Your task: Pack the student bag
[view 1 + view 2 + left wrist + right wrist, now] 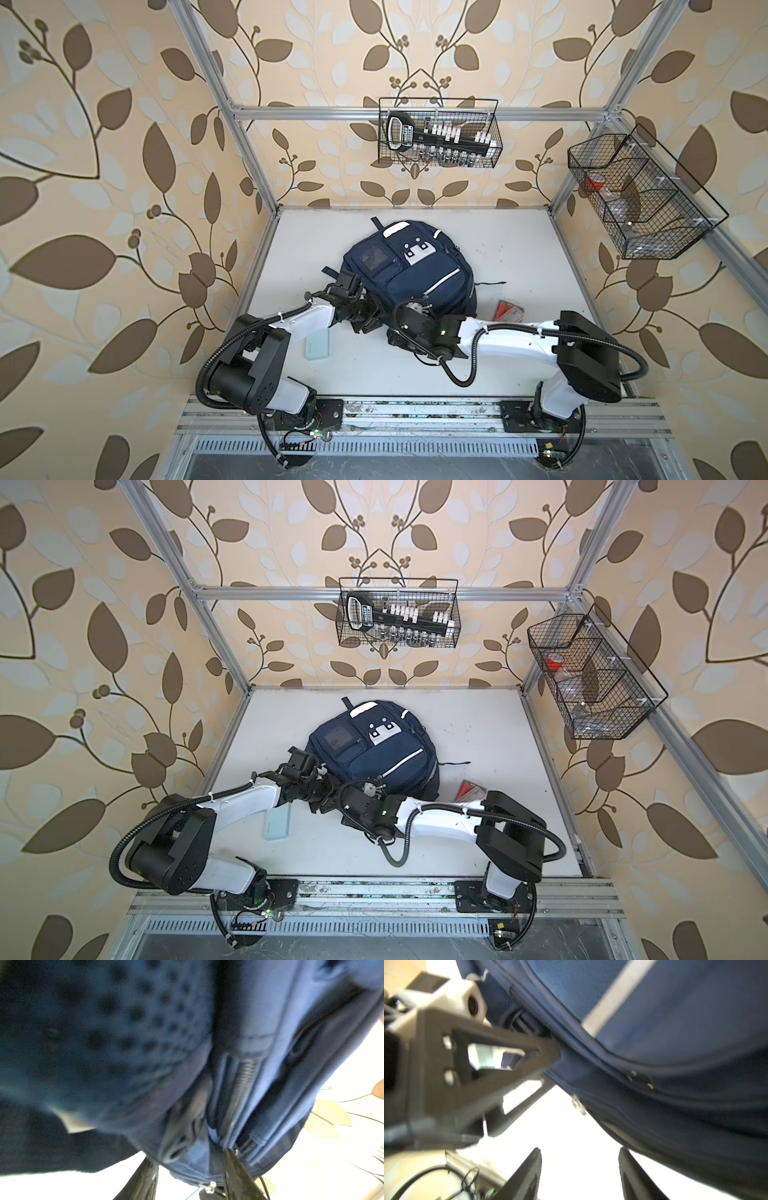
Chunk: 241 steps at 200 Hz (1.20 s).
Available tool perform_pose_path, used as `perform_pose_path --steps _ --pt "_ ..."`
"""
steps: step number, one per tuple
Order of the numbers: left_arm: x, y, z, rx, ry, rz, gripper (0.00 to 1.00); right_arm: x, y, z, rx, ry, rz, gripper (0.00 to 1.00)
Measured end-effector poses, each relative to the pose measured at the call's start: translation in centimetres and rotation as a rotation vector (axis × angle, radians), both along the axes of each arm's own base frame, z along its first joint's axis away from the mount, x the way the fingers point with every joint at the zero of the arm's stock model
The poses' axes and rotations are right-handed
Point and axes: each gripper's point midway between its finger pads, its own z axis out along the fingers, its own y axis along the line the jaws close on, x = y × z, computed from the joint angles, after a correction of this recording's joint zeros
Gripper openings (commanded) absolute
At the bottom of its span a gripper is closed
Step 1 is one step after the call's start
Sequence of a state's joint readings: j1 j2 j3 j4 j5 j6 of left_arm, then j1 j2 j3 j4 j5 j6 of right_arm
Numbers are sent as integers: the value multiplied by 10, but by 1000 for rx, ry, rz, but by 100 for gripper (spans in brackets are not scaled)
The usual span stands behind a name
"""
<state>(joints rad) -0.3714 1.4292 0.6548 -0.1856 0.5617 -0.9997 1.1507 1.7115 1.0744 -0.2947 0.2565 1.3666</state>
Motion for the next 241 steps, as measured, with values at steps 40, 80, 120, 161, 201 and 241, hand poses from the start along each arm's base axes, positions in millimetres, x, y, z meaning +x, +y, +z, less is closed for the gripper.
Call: perform_pose_path --steps 40,80,120,161,201,241 --pt "-2 25 6 103 1 33 52 12 14 -22 -86 -37 -66 41" --pt "-5 42 14 124 -8 61 52 19 -6 -39 -176 -56 -154 36" --pt "-10 42 19 115 -17 52 51 24 -5 -39 -190 -74 -183 24" --pt "-19 41 12 103 6 38 51 29 -3 -32 -187 -95 -195 1" --pt "-22 34 15 49 -6 29 56 26 -2 -31 -178 -100 -184 0" --pt "-18 20 21 -23 -49 38 58 6 -9 -15 -121 -93 -140 0"
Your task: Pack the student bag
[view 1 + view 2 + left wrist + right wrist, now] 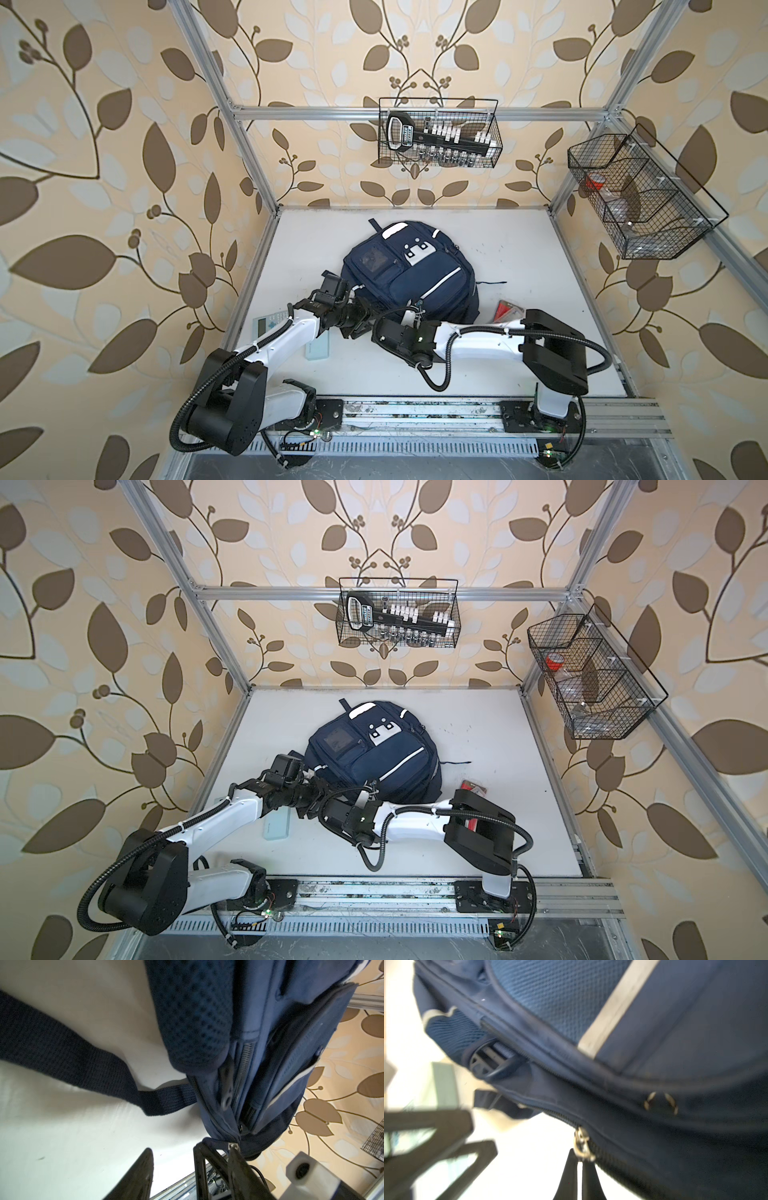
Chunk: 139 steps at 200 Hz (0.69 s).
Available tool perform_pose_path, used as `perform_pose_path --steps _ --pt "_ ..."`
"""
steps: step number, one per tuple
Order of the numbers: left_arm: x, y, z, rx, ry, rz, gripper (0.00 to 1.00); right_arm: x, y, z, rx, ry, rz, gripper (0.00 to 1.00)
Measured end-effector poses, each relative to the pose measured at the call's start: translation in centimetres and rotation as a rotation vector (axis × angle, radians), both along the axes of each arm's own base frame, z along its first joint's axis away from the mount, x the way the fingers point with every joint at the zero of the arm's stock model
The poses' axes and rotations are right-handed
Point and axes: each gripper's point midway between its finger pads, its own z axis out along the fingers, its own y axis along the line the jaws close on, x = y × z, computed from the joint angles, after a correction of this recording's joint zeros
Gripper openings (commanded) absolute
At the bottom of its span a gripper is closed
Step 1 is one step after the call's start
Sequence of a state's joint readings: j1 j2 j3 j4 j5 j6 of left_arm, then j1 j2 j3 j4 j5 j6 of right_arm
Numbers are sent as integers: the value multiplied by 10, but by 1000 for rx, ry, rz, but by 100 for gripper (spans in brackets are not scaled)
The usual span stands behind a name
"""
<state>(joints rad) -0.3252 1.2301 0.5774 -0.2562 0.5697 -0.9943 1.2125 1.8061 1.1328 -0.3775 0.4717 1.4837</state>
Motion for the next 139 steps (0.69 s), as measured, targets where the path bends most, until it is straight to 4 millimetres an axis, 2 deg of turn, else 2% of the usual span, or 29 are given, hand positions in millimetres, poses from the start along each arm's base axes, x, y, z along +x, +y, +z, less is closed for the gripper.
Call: perform_pose_path --steps 34,53,65,84,118,139 --pt "-4 -26 -1 -34 -6 -46 56 -9 2 19 60 18 45 0" --pt "-3 -37 -8 -46 17 -49 47 -14 5 17 66 47 77 0" --pt "0 -39 -13 -50 30 -39 35 -20 4 14 53 76 96 0" --pt "4 -40 -16 -51 42 -24 0 -27 5 12 22 126 129 0" --pt "9 -41 -18 -14 71 -23 0 -38 -11 12 -63 175 179 0" --pt "6 -39 -22 13 98 -31 0 -43 -36 19 -100 175 189 0"
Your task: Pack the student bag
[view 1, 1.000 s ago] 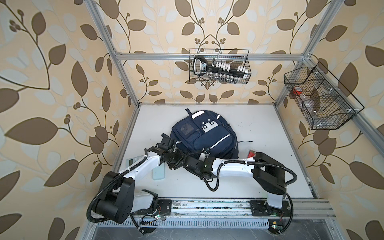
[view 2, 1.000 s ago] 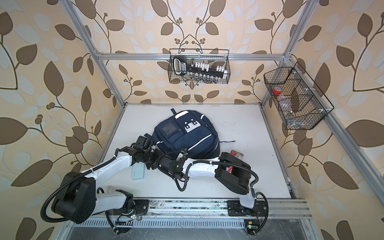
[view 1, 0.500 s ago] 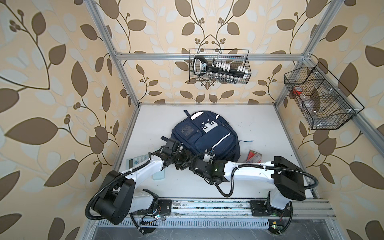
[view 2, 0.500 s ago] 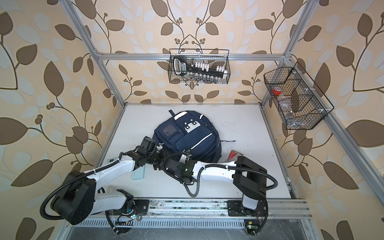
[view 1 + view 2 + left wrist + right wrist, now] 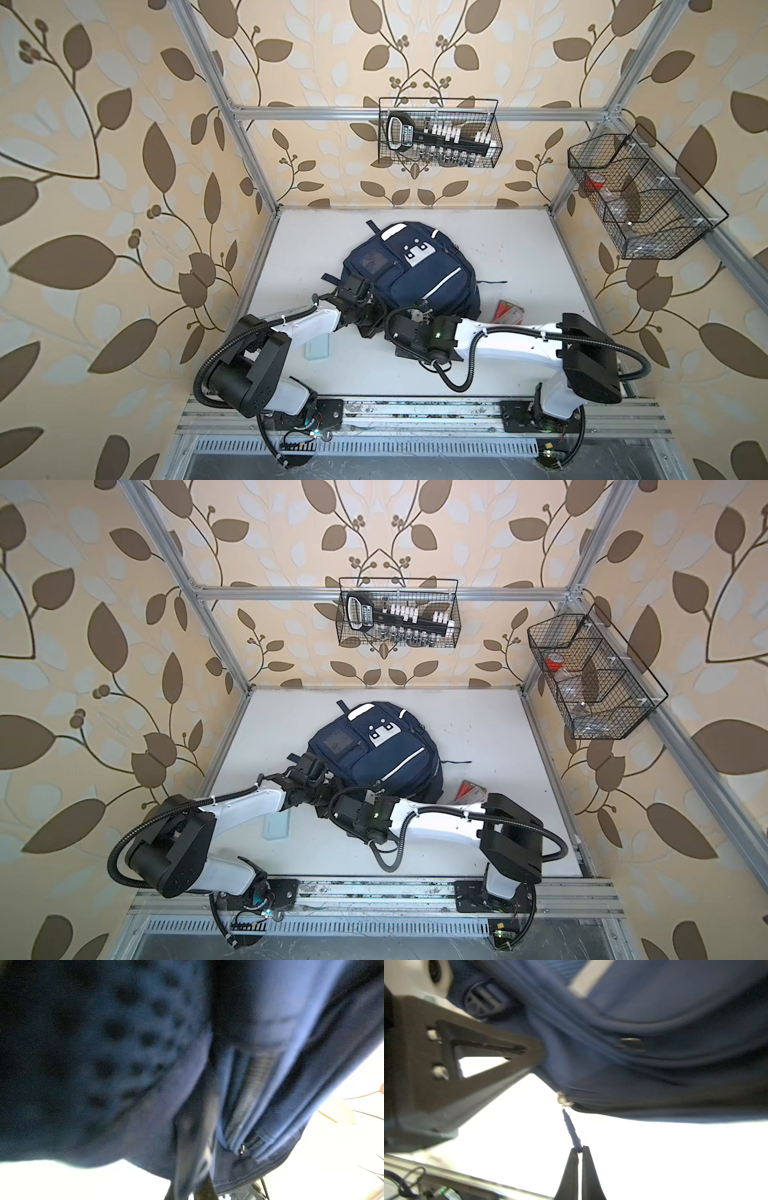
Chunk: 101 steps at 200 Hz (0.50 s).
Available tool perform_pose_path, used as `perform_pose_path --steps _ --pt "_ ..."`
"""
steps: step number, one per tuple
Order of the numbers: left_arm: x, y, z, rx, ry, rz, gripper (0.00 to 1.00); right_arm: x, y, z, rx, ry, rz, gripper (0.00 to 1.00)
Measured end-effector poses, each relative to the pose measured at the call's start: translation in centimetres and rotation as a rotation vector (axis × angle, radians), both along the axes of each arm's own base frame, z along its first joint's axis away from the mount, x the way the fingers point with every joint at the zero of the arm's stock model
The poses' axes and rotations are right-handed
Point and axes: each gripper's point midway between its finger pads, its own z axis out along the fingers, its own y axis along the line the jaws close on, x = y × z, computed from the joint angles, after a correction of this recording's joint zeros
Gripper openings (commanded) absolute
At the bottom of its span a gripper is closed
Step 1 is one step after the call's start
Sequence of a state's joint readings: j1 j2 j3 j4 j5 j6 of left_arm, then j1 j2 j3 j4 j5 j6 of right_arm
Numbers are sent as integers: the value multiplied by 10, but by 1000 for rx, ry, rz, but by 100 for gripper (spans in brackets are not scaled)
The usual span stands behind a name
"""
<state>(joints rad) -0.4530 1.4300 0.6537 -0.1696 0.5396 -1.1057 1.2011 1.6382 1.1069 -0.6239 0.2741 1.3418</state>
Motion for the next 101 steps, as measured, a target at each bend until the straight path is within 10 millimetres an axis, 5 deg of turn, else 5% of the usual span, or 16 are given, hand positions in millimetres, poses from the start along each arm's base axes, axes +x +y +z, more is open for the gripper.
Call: perform_pose_path --steps 30,67,83,101 --pt "7 18 -9 81 -11 49 0 -26 -64 4 -123 62 24 0" --pt "13 35 -12 135 -30 76 0 -31 -104 6 -167 93 15 0" --pt "15 37 -8 126 -44 82 0 -32 -98 8 -149 92 66 48" --pt "18 32 0 89 -71 75 0 -34 -73 18 -104 65 154 67"
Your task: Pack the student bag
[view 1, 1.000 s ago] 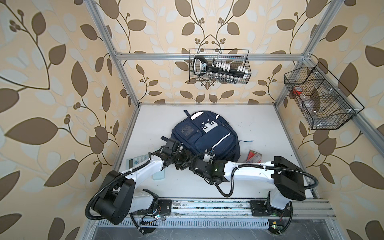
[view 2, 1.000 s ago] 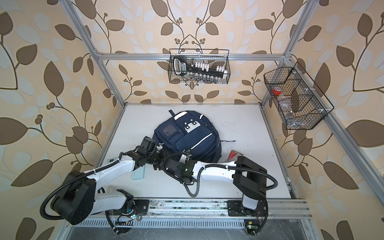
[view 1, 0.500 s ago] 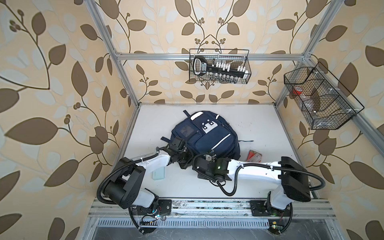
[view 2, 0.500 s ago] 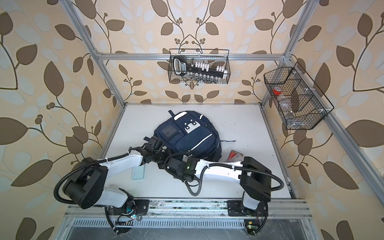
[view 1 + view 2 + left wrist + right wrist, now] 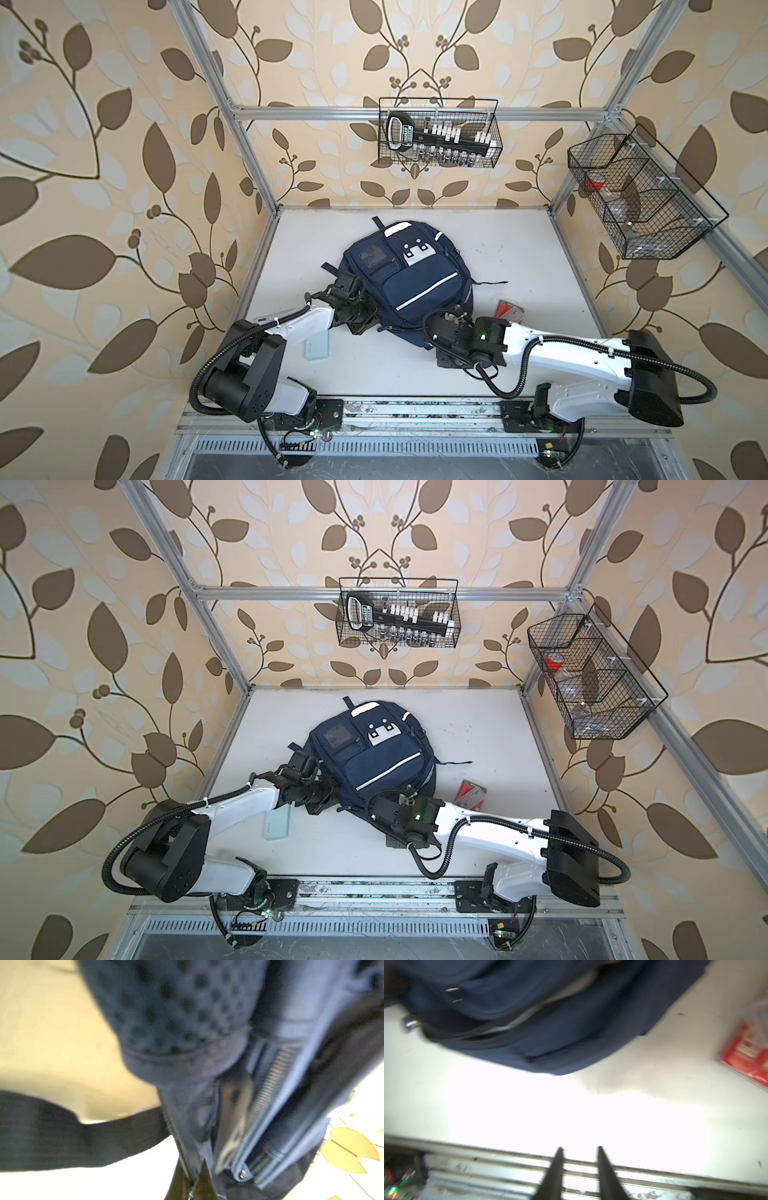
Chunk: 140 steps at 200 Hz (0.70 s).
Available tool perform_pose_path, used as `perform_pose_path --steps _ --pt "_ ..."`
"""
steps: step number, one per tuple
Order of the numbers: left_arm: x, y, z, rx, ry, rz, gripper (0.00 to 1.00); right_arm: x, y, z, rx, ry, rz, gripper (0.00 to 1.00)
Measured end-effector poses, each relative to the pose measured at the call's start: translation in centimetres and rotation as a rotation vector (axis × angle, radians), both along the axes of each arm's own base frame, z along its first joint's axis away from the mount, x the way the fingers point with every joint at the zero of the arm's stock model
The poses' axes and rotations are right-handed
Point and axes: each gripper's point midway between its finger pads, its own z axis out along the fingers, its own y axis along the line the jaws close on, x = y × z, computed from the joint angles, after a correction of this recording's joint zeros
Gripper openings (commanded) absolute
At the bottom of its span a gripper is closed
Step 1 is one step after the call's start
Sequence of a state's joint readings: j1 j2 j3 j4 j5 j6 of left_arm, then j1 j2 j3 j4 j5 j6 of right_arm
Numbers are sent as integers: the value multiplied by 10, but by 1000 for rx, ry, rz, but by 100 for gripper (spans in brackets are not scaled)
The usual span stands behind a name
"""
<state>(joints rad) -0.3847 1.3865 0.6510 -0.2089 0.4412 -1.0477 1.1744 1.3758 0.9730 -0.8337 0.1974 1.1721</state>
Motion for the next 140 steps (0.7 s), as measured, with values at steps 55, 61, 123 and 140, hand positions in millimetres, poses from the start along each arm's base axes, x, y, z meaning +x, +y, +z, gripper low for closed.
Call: perform_pose_path --steps 55,61,123,140 --pt "15 -26 68 -234 -186 -16 0 12 107 56 153 -152 116 64" --pt "16 -28 76 -254 -205 -20 0 15 111 63 162 -174 111 64" --pt "25 -44 129 -412 -324 -56 0 68 118 112 2 -350 5 82" --pt "26 -48 136 -443 -337 -66 0 78 113 106 -126 -382 7 84"
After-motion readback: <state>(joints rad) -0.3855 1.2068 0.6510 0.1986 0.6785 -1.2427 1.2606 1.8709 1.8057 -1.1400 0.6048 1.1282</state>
